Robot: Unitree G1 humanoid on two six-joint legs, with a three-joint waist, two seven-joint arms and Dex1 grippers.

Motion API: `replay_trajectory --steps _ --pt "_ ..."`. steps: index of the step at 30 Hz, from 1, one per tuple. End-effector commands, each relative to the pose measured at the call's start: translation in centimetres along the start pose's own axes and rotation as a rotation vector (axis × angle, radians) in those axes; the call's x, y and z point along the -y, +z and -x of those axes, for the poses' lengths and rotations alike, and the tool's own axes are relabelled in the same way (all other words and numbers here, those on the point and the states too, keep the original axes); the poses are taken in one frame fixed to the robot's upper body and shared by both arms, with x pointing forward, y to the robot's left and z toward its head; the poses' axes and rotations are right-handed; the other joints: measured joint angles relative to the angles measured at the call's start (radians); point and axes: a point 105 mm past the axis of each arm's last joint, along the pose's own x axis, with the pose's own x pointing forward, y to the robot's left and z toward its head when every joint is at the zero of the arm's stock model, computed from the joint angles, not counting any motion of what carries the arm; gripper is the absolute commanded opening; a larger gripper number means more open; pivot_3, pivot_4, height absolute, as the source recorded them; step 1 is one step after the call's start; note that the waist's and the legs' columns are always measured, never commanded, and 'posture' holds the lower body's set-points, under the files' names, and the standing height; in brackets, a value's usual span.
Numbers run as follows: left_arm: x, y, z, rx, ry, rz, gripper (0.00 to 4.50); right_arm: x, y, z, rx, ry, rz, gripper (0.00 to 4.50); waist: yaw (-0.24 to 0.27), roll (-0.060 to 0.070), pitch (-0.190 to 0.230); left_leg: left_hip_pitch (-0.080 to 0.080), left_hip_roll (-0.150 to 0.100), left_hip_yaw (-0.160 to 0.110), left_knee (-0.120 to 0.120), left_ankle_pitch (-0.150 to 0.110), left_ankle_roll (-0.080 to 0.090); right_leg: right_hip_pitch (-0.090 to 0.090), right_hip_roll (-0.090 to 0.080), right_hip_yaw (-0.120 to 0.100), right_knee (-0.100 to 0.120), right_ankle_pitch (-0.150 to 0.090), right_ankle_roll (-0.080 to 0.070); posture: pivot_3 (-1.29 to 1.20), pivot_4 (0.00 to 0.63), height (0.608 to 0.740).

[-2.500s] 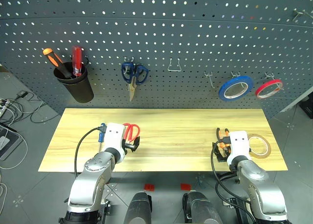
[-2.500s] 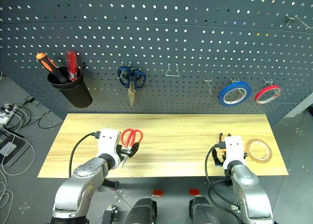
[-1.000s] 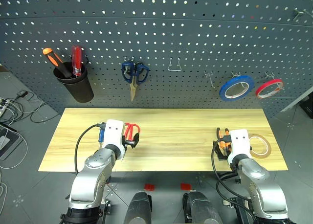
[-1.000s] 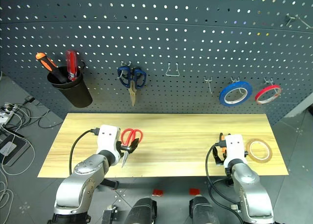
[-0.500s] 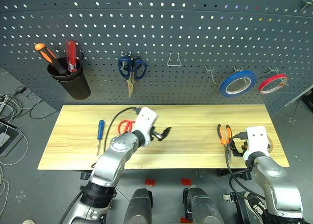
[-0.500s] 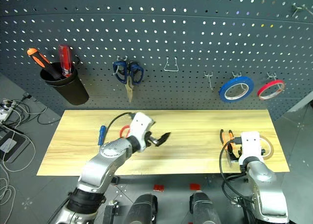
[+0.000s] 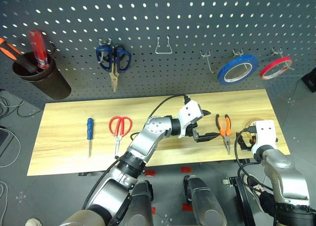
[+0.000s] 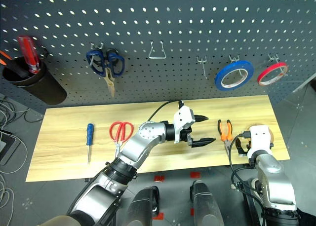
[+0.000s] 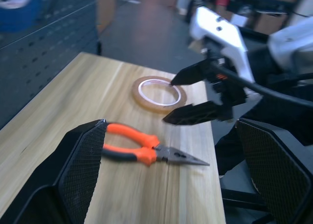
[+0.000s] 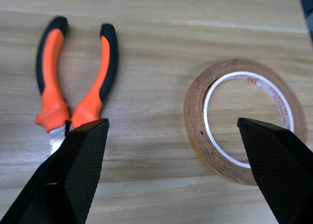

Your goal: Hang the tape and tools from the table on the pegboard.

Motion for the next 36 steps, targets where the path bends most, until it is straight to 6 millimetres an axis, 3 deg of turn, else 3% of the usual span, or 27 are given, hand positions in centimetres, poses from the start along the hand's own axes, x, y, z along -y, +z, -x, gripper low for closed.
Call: replay_trajectory --steps 1,11,16,19,29,36 --pt "0.7 0.3 -0.9 0.026 -0.064 -0.098 4.47 1.2 1.1 -0.3 0.035 -0.035 -0.030 4.50 -0.002 0.001 0.015 0.000 0.000 0.000 0.000 0.000 0.000 0.000 0.000 0.000 0.000 0.000 0.000 -0.11 0.493 0.740" --pt "0.8 0.8 -2.7 0.083 -0.096 -0.173 4.47 2.6 1.5 -2.0 0.023 -0.067 -0.089 4.50 -0.006 0.001 0.049 -0.003 0.000 0.004 0.000 0.000 -0.001 -0.003 -0.003 0.000 0.000 0.000 0.001 -0.12 0.508 0.740" --pt "0.6 1.2 -3.6 0.101 -0.091 -0.185 4.47 3.0 0.2 -2.1 -0.023 -0.082 -0.131 4.50 -0.008 0.001 0.051 -0.002 0.000 0.006 0.000 0.001 -0.001 -0.003 -0.003 0.001 0.000 0.000 0.003 -0.12 0.511 0.740" --pt "0.3 1.4 -4.0 0.113 -0.076 -0.182 4.50 2.9 -0.3 -2.1 -0.039 -0.083 -0.162 3.93 -0.010 0.001 0.051 -0.002 0.000 0.007 0.000 0.001 -0.001 -0.003 -0.003 0.002 0.000 0.000 0.004 -0.12 0.513 0.740" --pt "0.3 1.0 -3.5 0.112 -0.070 -0.172 4.50 2.5 -0.9 -2.4 -0.051 -0.086 -0.189 0.53 -0.011 0.000 0.054 -0.001 0.001 0.013 -0.001 0.001 -0.002 -0.003 -0.003 0.005 0.000 0.000 0.006 -0.10 0.509 0.740" --pt "0.5 1.1 -3.4 0.117 -0.078 -0.149 4.50 2.3 0.5 -2.8 0.013 -0.090 -0.073 0.45 -0.011 0.000 0.054 0.000 0.000 0.016 0.000 0.001 -0.002 -0.003 -0.004 0.007 -0.001 0.002 0.010 -0.10 0.477 0.740"
